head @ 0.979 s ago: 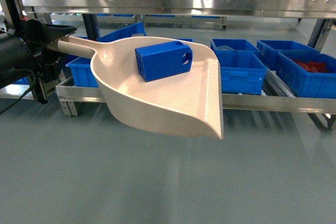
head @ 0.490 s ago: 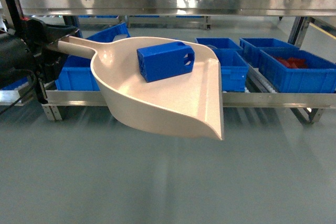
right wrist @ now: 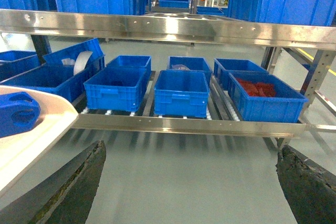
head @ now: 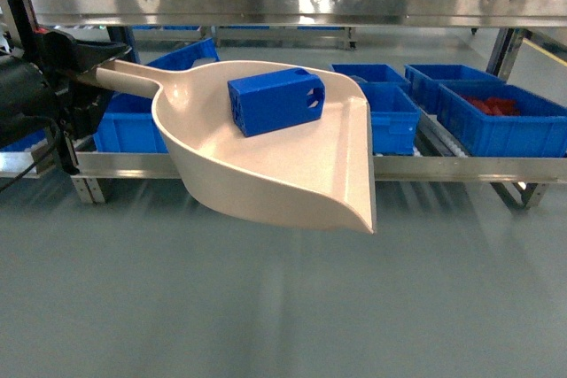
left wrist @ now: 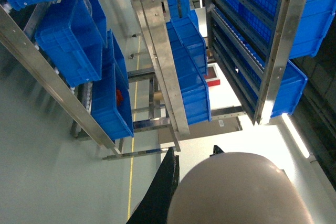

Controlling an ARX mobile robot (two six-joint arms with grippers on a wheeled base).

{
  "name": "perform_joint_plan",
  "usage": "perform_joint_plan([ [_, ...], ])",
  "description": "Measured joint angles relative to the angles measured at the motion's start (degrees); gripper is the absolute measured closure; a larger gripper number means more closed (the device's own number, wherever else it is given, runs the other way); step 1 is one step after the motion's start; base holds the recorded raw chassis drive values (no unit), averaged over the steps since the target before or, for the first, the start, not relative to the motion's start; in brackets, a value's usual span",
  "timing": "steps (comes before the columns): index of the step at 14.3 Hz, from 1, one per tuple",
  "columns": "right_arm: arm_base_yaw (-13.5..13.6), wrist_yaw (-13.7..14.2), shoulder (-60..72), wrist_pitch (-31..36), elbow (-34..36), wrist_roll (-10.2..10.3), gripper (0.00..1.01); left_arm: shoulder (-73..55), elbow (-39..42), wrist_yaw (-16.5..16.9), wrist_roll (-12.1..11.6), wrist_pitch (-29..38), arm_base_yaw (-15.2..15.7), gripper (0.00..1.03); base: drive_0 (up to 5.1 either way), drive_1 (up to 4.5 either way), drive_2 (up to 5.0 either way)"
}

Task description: Place part in tray to right shelf

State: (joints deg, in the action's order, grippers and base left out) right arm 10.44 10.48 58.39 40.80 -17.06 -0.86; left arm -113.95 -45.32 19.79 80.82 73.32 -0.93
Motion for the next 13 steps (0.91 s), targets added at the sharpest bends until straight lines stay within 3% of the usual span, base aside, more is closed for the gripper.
perform_joint_plan([
  [13,0.0,0.0,0.0,0.0,0.0,0.0,0.03,0.0,0.0,0.0,0.0,0.0,0.0,0.89,0.0,0.0,0.0],
])
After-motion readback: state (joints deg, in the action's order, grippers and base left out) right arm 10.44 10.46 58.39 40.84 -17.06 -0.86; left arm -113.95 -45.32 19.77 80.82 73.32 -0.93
